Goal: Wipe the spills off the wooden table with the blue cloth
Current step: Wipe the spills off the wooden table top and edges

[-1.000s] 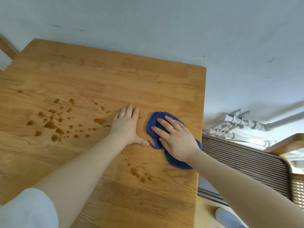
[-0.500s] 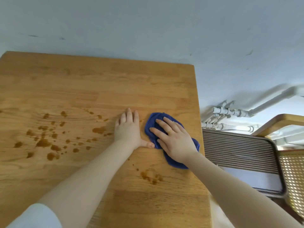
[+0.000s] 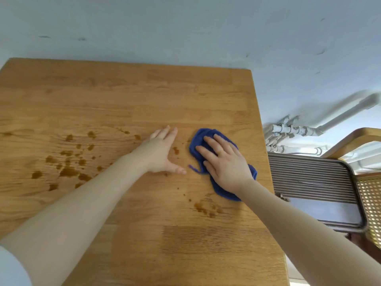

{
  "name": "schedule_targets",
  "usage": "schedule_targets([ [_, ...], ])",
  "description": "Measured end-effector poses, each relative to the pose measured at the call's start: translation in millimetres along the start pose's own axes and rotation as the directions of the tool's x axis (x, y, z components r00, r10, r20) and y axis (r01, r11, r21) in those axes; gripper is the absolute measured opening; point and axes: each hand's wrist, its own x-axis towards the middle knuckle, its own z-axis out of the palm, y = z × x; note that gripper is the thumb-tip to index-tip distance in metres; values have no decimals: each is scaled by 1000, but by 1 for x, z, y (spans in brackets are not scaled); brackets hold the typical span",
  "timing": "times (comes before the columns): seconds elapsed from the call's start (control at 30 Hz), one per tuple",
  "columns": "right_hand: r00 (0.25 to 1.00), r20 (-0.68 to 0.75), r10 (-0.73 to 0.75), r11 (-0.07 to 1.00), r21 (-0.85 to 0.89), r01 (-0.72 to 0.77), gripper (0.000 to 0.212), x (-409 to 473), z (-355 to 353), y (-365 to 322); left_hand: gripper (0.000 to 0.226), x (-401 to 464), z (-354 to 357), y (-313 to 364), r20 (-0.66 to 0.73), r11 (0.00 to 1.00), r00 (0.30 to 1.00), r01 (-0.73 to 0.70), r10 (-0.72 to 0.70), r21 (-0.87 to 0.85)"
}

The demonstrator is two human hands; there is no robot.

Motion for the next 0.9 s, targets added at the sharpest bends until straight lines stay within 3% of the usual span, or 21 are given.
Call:
schedule_targets([
  [0.2,996,36,-77,996,39,76,41,16,2,-14,126,-8,10,-19,-68,980,998,1,12,200],
  [0.37,960,12,278,956,98,-278,40,63,5,-25,132,-5,10,-13,-72,984,997,30,-17,175],
  [0.43,975,-7,222,970,101,-221,39,56,6,-37,130,-5,10,-13,-56,983,998,33,-24,178],
  [0.57,998,7,-66,996,64,65,40,24,10,-44,126,-5,10,-17,-48,987,999,30,-23,156],
  [0.67,990,20,-142,987,79,140,41,34,6,-29,126,-3,10,-18,-58,991,998,27,-19,132],
  [0.73,992,-10,-122,990,76,122,42,50,6,-9,127,-2,12,-19,-58,994,998,18,-12,110],
  [0.9,994,-8,106,989,106,-105,38,84,0,38,123,-6,13,-23,-21,1000,1000,5,-4,4],
])
